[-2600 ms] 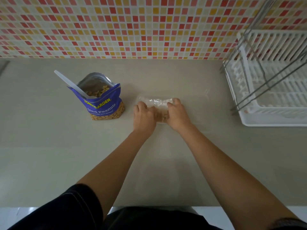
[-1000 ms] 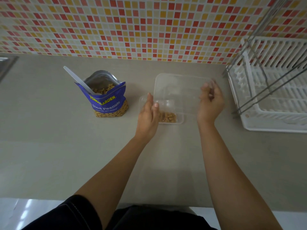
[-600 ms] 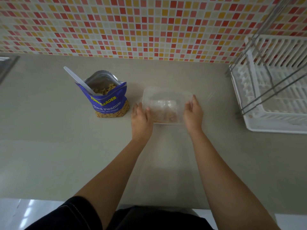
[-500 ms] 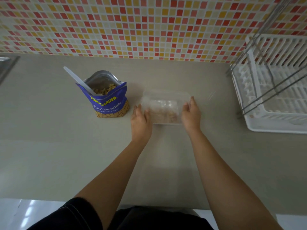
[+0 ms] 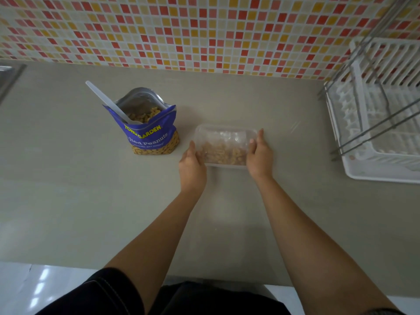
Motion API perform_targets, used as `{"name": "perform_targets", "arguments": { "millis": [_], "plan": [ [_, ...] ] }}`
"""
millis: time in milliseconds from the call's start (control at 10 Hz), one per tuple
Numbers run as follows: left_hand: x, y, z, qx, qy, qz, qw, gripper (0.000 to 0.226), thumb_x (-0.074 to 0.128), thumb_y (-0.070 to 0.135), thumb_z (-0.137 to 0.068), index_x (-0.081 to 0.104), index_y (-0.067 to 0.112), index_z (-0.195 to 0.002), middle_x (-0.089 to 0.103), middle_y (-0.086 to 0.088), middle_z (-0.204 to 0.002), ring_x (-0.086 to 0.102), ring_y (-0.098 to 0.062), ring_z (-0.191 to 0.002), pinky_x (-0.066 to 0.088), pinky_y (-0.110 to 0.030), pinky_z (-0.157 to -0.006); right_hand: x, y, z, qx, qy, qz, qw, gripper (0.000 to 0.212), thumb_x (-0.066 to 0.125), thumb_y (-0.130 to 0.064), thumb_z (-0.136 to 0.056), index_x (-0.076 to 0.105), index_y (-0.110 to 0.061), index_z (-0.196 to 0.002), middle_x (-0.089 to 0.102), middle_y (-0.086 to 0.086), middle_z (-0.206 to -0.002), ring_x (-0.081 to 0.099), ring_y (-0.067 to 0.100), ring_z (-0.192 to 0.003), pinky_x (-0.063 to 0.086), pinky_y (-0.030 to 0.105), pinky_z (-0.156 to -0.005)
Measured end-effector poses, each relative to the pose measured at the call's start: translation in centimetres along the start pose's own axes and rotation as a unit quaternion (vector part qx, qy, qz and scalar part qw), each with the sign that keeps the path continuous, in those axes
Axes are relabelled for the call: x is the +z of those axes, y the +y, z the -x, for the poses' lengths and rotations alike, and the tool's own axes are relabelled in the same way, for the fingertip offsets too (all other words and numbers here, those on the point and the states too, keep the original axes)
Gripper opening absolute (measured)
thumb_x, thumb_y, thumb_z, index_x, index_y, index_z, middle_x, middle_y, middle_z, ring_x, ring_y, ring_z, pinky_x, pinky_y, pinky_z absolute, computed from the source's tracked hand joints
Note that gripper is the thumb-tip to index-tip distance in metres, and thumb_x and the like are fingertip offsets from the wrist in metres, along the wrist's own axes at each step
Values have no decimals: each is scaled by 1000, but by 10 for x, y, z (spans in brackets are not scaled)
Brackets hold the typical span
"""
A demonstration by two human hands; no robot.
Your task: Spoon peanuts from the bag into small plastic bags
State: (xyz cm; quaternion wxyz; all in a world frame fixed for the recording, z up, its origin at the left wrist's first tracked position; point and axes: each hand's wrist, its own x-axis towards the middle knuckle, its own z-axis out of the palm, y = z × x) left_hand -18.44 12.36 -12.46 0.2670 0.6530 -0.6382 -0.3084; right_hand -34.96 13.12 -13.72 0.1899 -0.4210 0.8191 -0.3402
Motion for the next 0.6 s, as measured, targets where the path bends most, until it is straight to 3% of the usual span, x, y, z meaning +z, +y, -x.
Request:
{"name": "perform_targets", "arguments": {
  "millis": [300, 400, 500, 600],
  "plan": [
    [-5, 10, 1, -35, -12, 16, 999, 45, 32, 9, -97, 29, 2, -141, 57, -31, -113, 54, -42, -105, 43, -41, -89, -8, -6, 0, 25, -41, 3, 999, 51, 28, -24, -100, 14, -9, -147, 47, 20, -138, 46, 35, -123, 34, 32, -96],
    [-11, 16, 4, -4, -13, 23, 1000, 46, 32, 11, -96, 25, 0, -140, 46, -33, -129, 44, -44, -121, 38, -45, -100, -23, -13, 5, 32, -29, -27, 999, 53, 27, -31, -100, 14, -11, -147, 33, 14, -149, 35, 30, -135, 28, 33, -108],
    [-19, 22, 11, 46, -17, 14, 999, 48, 33, 12, -97, 22, -2, -142, 30, -26, -147, 27, -36, -137, 22, -37, -112, -32, -22, 16, 0, -13, -12, 1000, 51, 28, -28, -100, 20, -6, -145, 28, 14, -151, 27, 26, -139, 21, 31, -113],
    [-33, 25, 17, 104, -61, -16, 993, 50, 35, 17, -98, 20, 0, -143, 21, -20, -153, 18, -29, -142, 13, -31, -114, -35, -35, 42, -41, -7, 33, 999, 48, 29, -22, -99, 27, 0, -142, 29, 19, -150, 25, 29, -140, 17, 33, -114]
  ]
}}
